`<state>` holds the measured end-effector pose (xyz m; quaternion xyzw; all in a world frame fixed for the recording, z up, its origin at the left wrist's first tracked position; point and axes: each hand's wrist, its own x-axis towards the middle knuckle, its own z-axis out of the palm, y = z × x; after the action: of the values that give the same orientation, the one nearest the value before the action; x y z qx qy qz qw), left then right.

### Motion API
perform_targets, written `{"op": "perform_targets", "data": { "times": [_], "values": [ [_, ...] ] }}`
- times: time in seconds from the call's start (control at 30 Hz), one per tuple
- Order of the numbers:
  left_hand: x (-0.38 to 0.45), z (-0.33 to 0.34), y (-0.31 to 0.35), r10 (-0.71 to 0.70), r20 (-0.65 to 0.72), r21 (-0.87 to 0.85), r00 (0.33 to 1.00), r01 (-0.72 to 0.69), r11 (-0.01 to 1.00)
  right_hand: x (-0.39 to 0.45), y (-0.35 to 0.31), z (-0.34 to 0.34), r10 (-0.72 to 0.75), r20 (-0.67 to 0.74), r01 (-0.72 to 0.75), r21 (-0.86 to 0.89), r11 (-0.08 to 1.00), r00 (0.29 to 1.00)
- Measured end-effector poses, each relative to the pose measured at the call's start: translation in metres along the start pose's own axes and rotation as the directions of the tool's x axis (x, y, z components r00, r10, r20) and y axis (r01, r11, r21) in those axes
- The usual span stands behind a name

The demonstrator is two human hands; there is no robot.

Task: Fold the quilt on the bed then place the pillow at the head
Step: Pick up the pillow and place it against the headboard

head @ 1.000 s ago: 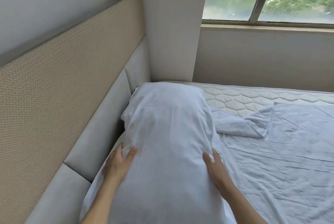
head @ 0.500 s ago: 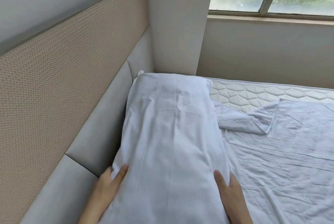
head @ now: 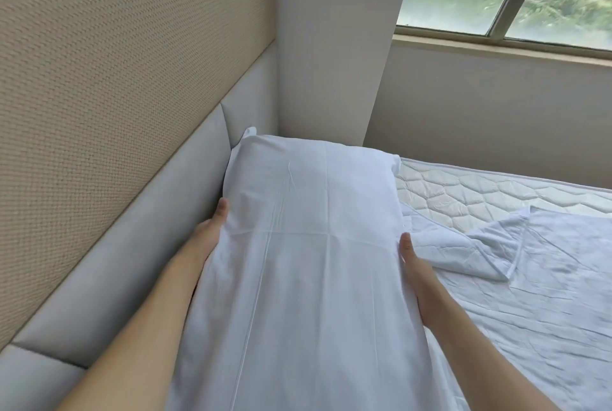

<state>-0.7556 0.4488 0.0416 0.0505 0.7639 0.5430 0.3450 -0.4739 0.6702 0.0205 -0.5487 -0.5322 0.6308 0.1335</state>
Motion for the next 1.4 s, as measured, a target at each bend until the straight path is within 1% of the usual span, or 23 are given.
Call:
{"op": "perform_targets", "data": {
  "times": [0.07, 0.13, 0.2, 0.23, 0.33, 0.4, 0.43, 0.53, 0.57, 0.63, 0.67, 0.7, 0.73, 0.77, 0.8, 0.87, 0.9, 0.93, 0.97, 1.07, 1.2, 1.3, 1.4],
  "values": [
    [0.021, 0.009, 0.005, -0.02, 0.016, 0.037, 1.0, 0.019, 0.999, 0.027, -0.004, 0.003, 0.028, -0.014, -0.027, 0.029, 0.999, 1.0],
    [0.03, 0.018, 0.006, -0.08, 0.061, 0.072, 0.995, 0.076, 0.994, 0.034, -0.018, 0.007, 0.05, -0.019, -0.05, -0.002, 0.999, 0.999],
    [0.037, 0.027, 0.006, -0.071, 0.091, 0.03, 0.993, 0.069, 0.997, 0.039, -0.032, 0.012, 0.006, 0.013, -0.005, -0.088, 0.996, 1.0],
    [0.041, 0.028, 0.007, -0.042, 0.071, -0.005, 0.997, 0.042, 0.999, 0.042, -0.038, 0.012, -0.029, 0.027, 0.031, -0.091, 0.995, 0.999],
    [0.053, 0.028, 0.01, 0.01, -0.004, -0.127, 1.0, -0.01, 0.992, 0.051, -0.047, 0.007, -0.136, 0.047, 0.134, 0.041, 0.99, 0.99],
    [0.05, 0.029, 0.013, 0.036, -0.043, -0.112, 0.998, -0.04, 0.993, 0.053, -0.048, 0.006, -0.185, 0.022, 0.18, 0.135, 0.974, 0.983],
    [0.051, 0.03, 0.011, 0.046, -0.059, -0.076, 0.997, -0.05, 0.996, 0.059, -0.044, 0.005, -0.185, -0.003, 0.184, 0.136, 0.973, 0.983],
    [0.049, 0.033, 0.008, 0.024, -0.038, 0.048, 0.999, -0.022, 0.999, 0.065, -0.033, 0.01, -0.154, -0.107, 0.145, -0.087, 0.986, 0.982],
    [0.047, 0.033, 0.009, 0.022, -0.057, 0.074, 0.998, -0.018, 0.997, 0.067, -0.03, 0.011, -0.177, -0.143, 0.156, -0.144, 0.977, 0.974],
    [0.043, 0.031, 0.017, 0.158, -0.182, 0.239, 0.971, -0.112, 0.965, 0.062, -0.036, 0.017, -0.261, -0.218, 0.196, -0.278, 0.94, 0.941],
    [0.037, 0.032, 0.023, 0.279, -0.228, 0.367, 0.933, -0.183, 0.912, 0.054, -0.045, 0.022, -0.301, -0.25, 0.201, -0.359, 0.911, 0.92],
    [0.024, 0.036, 0.028, 0.426, -0.241, 0.471, 0.872, -0.278, 0.837, 0.044, -0.053, 0.029, -0.355, -0.246, 0.216, -0.456, 0.863, 0.902],
    [0.01, 0.045, 0.029, 0.561, -0.187, 0.54, 0.806, -0.393, 0.744, 0.03, -0.062, 0.038, -0.443, -0.199, 0.272, -0.553, 0.787, 0.874],
    [-0.009, 0.057, 0.026, 0.66, -0.081, 0.594, 0.747, -0.496, 0.633, 0.015, -0.066, 0.049, -0.535, -0.1, 0.358, -0.639, 0.681, 0.839],
    [-0.026, 0.07, 0.02, 0.702, 0.049, 0.642, 0.71, -0.561, 0.523, 0.0, -0.064, 0.061, -0.593, 0.025, 0.433, -0.707, 0.559, 0.805],
    [-0.047, 0.093, -0.012, 0.631, 0.249, 0.775, 0.735, -0.541, 0.325, -0.027, -0.038, 0.084, -0.606, 0.249, 0.523, -0.786, 0.329, 0.756],
    [-0.048, 0.096, -0.035, 0.613, 0.28, 0.823, 0.739, -0.513, 0.244, -0.035, -0.018, 0.09, -0.561, 0.316, 0.516, -0.822, 0.242, 0.765],
    [-0.045, 0.097, -0.054, 0.602, 0.286, 0.852, 0.745, -0.486, 0.196, -0.037, 0.001, 0.092, -0.516, 0.341, 0.493, -0.849, 0.19, 0.786],
    [-0.044, 0.094, -0.067, 0.578, 0.286, 0.867, 0.764, -0.464, 0.184, -0.038, 0.017, 0.091, -0.484, 0.346, 0.475, -0.863, 0.172, 0.804],
    [-0.056, 0.092, -0.084, 0.553, 0.284, 0.892, 0.783, -0.428, 0.148, -0.045, 0.042, 0.084, -0.458, 0.316, 0.44, -0.877, 0.193, 0.831],
    [-0.108, 0.082, -0.108, 0.561, 0.244, 0.889, 0.791, -0.414, 0.197, -0.08, 0.054, 0.066, -0.431, 0.3, 0.424, -0.876, 0.228, 0.851],
    [-0.152, 0.068, -0.139, 0.52, 0.197, 0.878, 0.831, -0.386, 0.284, -0.116, 0.087, 0.047, -0.429, 0.306, 0.431, -0.872, 0.232, 0.85],
    [-0.172, 0.067, -0.163, 0.498, 0.192, 0.885, 0.846, -0.368, 0.285, -0.135, 0.132, 0.037, -0.39, 0.289, 0.397, -0.887, 0.234, 0.874]
  ]
}}
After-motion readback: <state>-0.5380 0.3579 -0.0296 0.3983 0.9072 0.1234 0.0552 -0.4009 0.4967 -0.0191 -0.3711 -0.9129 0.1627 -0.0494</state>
